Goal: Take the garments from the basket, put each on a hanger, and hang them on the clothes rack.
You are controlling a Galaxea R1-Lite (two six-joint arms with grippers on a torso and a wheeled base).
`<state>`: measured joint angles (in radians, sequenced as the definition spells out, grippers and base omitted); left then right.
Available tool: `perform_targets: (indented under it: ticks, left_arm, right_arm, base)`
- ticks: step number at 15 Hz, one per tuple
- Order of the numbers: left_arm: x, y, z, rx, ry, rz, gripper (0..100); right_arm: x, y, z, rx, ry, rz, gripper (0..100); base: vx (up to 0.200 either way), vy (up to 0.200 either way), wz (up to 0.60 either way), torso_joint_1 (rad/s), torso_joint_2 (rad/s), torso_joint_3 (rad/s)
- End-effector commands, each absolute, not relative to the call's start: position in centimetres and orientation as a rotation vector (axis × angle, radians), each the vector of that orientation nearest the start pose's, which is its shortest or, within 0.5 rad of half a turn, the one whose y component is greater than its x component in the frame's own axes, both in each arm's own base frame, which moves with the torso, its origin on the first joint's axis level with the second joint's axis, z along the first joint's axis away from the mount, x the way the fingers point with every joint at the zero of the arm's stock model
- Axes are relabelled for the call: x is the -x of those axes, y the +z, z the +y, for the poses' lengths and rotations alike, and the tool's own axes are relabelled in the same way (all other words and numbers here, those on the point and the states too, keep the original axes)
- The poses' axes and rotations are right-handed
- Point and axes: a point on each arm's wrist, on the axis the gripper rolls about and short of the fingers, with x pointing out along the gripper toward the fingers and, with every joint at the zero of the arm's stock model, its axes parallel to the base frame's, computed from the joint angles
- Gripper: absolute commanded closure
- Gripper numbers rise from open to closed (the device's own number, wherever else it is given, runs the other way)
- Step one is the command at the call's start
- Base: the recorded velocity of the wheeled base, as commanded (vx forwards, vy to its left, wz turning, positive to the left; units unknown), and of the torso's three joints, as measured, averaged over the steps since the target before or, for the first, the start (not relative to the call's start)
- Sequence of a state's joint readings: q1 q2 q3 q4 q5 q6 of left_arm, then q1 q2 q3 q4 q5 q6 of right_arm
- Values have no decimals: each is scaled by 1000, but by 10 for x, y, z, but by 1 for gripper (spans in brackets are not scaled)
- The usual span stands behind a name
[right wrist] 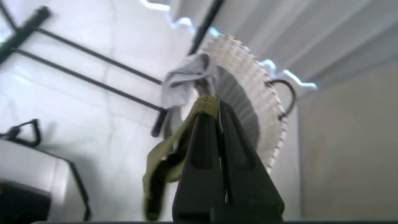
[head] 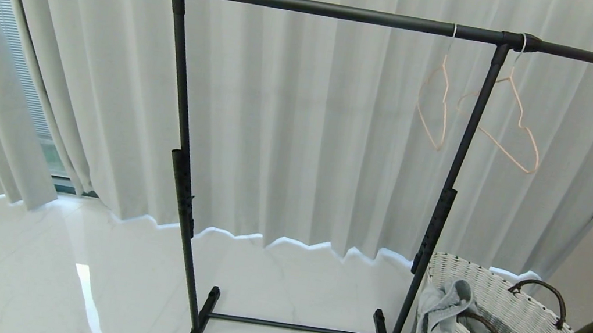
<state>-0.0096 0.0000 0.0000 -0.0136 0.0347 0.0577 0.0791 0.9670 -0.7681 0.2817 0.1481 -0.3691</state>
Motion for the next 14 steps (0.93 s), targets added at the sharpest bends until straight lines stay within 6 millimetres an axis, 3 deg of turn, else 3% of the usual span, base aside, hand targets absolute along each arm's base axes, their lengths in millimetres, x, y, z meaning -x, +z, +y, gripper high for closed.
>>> perform_targets:
  ticks: [1,6,7,9,12,13,14]
  left_arm:
    - [23,77,1,-56,26,-12,0]
    - [23,79,1,-58,25,-25,0]
    - [27,114,0,-35,-38,-82,0]
    - [14,177,0,16,-89,-73,0]
    - [-44,240,-9,7,-250,43,0]
    - [-56,247,-14,10,-293,57,0]
    - [-90,259,-31,20,-387,76,0]
  right_arm:
    - [-107,242,16,340,370,418,100]
    - [-110,249,30,310,493,390,100]
    - [-108,252,33,287,521,380,100]
    - [-106,257,38,288,560,355,100]
    - [-106,262,44,273,607,307,100]
    - [-106,264,45,268,616,295,100]
    - [-107,267,48,257,635,267,100]
  base:
    - [0,0,0,0,0,0]
    - [0,0,0,0,0,0]
    - [0,0,0,0,0,0]
    - [0,0,0,0,0,0]
    - [0,0,0,0,0,0]
    - [0,0,0,0,0,0]
    - [0,0,0,0,0,0]
